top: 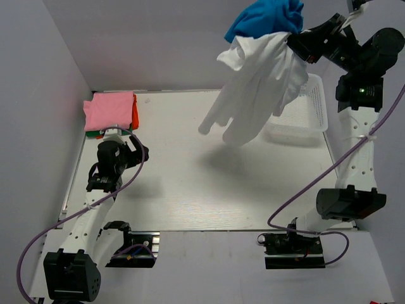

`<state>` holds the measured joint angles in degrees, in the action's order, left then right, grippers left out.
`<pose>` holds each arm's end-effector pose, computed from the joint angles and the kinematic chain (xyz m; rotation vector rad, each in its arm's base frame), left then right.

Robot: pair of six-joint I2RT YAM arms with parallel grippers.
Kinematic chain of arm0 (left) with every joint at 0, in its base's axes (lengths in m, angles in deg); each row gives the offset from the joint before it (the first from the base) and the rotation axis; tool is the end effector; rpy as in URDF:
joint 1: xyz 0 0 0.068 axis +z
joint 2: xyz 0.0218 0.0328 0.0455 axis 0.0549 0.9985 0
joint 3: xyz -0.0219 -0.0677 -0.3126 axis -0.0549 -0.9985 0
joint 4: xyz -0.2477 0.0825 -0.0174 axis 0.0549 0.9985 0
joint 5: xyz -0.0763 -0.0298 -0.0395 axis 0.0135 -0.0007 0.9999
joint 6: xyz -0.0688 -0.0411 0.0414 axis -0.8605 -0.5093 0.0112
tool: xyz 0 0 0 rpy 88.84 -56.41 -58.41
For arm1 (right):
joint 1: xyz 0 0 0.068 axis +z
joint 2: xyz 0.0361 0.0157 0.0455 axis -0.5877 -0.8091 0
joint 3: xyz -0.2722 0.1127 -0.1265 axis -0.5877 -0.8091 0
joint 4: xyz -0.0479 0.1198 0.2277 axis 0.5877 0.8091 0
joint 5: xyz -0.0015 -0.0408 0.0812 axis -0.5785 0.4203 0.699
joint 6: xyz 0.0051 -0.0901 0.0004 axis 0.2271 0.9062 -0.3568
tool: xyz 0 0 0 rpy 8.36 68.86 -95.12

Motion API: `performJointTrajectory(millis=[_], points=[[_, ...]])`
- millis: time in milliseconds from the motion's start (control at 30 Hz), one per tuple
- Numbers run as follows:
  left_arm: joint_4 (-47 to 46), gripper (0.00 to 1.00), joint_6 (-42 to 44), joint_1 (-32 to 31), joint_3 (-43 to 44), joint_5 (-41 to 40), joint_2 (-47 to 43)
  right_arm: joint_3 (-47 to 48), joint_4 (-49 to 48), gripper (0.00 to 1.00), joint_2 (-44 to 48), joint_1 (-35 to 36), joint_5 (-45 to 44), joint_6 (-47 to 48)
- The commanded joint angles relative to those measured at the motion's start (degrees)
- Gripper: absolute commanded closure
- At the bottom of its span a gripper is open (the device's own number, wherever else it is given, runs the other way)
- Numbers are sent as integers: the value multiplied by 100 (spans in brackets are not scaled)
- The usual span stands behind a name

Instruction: Fold and stack the t-shirts

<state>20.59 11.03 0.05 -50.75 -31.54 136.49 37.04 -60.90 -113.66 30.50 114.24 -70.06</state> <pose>0.2052 -0.0143 0.2642 -0.3207 2.0594 -0.3097 0.3252 0.0344 0.6460 -0.5156 1.2216 0.8842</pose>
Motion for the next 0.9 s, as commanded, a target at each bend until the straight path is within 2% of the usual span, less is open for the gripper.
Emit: performJointTrajectory(millis=[0, 33, 67, 100, 133, 167, 200, 267, 300, 367, 467, 500, 700, 767, 800, 867], points=[[-59, 0, -37, 37, 80, 77, -120, -1336, -480, 100, 517, 364, -81, 272], [-59, 0, -89, 37, 80, 77, -120, -1807, -881, 100, 988, 487, -169, 316], [-59, 0, -90, 37, 80, 77, -120, -2239, -1041, 100, 1167, 923, -710, 473], [-59, 0, -90, 37, 80, 77, -120, -3548, -1252, 100, 1290, 1084, -906, 544], [-59, 0, -90, 37, 80, 77, -120, -3883, -1280, 100, 1518, 1208, -1082, 623], [-59, 0, -90, 37, 80, 77, -120, -4391, -1245, 100, 1529, 1644, -1441, 763], [-111, 0, -90, 37, 28, 77, -120, -4788, -1123, 100, 1459, 1788, -1497, 843], [-182, 0, -90, 37, 27, 130, -68, -5204, -799, 100, 1014, 2330, -1707, 1106], [-182, 0, -90, 37, 27, 130, -67, -5335, -806, 85, 889, 2421, -1717, 1168], [-182, 0, -142, 37, 27, 130, 64, -5653, -1145, 11, 364, 2641, -1507, 1046], [-234, 0, -142, 37, 27, 200, 187, -5907, -1690, 10, 272, 2878, -1707, 703], [-156, 0, -142, 37, 88, 200, 188, -5882, -1615, 10, 290, 3001, -2143, 799], [-208, 0, -142, 37, 89, 200, 302, -5899, -395, 10, 824, 3449, -3614, 1440], [-208, 0, -142, 37, 89, 200, 363, -5891, 52, 10, 974, 3904, -4131, 1686], [-208, 0, -142, 37, 89, 261, 364, -5873, 178, 10, 1001, 3907, -4134, 1687], [-138, 0, -142, 37, 89, 262, 425, -5829, 415, 10, 1028, 4459, -4467, 2003]])
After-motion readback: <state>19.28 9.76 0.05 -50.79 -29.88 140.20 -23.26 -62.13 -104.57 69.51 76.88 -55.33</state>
